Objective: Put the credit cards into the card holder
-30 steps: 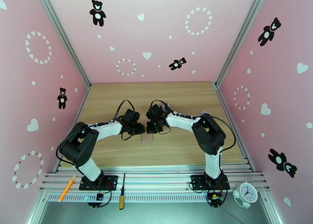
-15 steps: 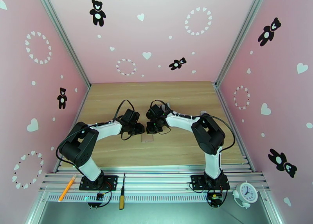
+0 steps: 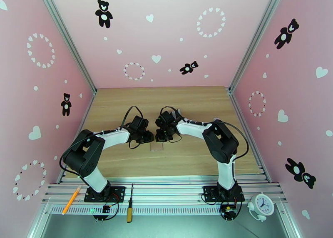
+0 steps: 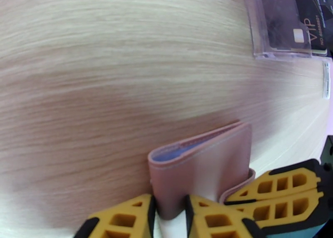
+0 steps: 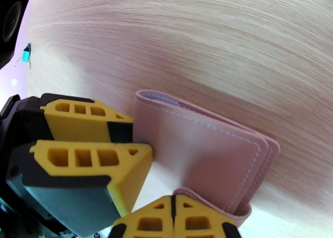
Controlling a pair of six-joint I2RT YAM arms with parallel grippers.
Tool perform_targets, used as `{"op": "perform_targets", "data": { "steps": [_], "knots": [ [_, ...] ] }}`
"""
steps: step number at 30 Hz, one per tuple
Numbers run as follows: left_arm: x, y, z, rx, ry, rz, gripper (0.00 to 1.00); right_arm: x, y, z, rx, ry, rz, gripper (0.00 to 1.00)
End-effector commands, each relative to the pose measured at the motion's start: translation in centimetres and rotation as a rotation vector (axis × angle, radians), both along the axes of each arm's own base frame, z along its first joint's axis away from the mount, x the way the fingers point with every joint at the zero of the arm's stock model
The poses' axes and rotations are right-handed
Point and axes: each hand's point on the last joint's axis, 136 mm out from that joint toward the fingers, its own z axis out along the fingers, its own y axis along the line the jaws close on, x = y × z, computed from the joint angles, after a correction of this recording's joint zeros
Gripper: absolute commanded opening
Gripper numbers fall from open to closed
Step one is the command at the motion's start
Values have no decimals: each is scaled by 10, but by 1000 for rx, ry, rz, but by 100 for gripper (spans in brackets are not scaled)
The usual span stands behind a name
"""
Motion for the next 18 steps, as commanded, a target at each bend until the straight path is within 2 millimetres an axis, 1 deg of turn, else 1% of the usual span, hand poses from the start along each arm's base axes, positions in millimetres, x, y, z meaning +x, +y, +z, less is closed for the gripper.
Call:
{"op": "perform_targets", "data": {
  "steps": [1,4,7,12,15,18],
  "knots": [
    [-2,3,4,-8,0,3,28,-11,-37,-54,-164,75,-51,0],
    [-2,5,3,-5,2,5,28,-10,-41,-53,-158,73,-57,0],
    [-1,6,3,-5,1,7,28,-6,-38,-41,-138,44,-56,1],
    [4,7,4,-5,-2,12,29,1,-27,-16,-84,4,-47,28],
    [5,8,4,-6,2,12,29,5,-22,-3,-53,-11,-44,33],
    [6,8,1,-6,5,15,29,7,-19,8,-29,-31,-55,33]
  ]
}}
